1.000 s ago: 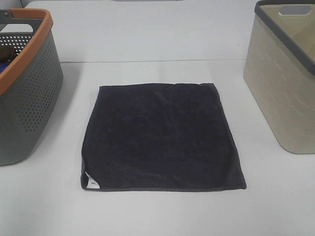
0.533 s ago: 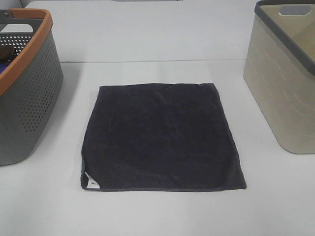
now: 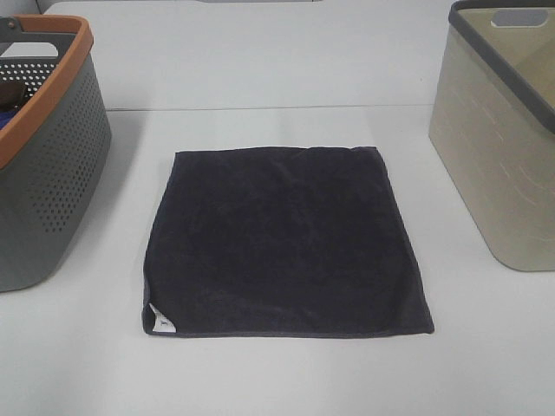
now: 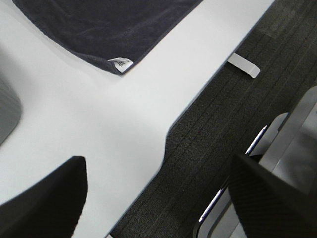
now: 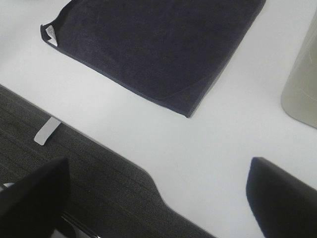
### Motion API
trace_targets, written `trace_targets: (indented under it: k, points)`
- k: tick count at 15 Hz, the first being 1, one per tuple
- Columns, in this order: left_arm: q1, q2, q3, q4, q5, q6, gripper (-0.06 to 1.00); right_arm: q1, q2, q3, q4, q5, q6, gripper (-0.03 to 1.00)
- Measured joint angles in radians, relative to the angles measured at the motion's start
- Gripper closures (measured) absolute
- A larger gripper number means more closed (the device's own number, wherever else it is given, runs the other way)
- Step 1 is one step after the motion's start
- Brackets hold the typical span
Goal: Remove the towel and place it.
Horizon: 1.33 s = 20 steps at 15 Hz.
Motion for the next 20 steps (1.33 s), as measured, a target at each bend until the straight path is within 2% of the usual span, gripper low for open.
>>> trace_targets:
  k: [3,11,12,14,15,16,18,20]
  points:
    - [0.000,0.000,0.000,0.024,-0.012,-0.032,0.19,0.000,0.000,0.000,0.002,0.000,0.000,0.06]
    - [0.000,0.000,0.000,0.024,-0.015,-0.035,0.19,-0.001,0.000,0.000,0.002,0.000,0.000,0.06]
    - [0.018,-0.005,0.000,0.024,-0.015,-0.035,0.19,-0.023,0.000,0.000,0.005,0.000,0.000,0.06]
    - [0.121,-0.046,0.000,0.024,-0.016,-0.035,0.19,-0.152,0.000,0.000,0.015,0.000,0.000,0.06]
    - [0.200,-0.079,0.000,0.024,-0.017,-0.035,0.19,-0.225,-0.002,0.000,0.015,0.000,0.000,0.06]
    - [0.326,-0.167,0.000,0.024,-0.017,-0.035,0.19,-0.364,-0.043,0.001,0.015,0.000,0.000,0.06]
    - [0.408,-0.259,0.001,0.024,-0.018,-0.035,0.19,-0.425,-0.121,0.004,0.017,0.000,0.000,0.06]
    - [0.420,-0.310,0.001,0.024,-0.018,-0.035,0.19,-0.428,-0.178,0.005,0.021,0.000,0.000,0.06]
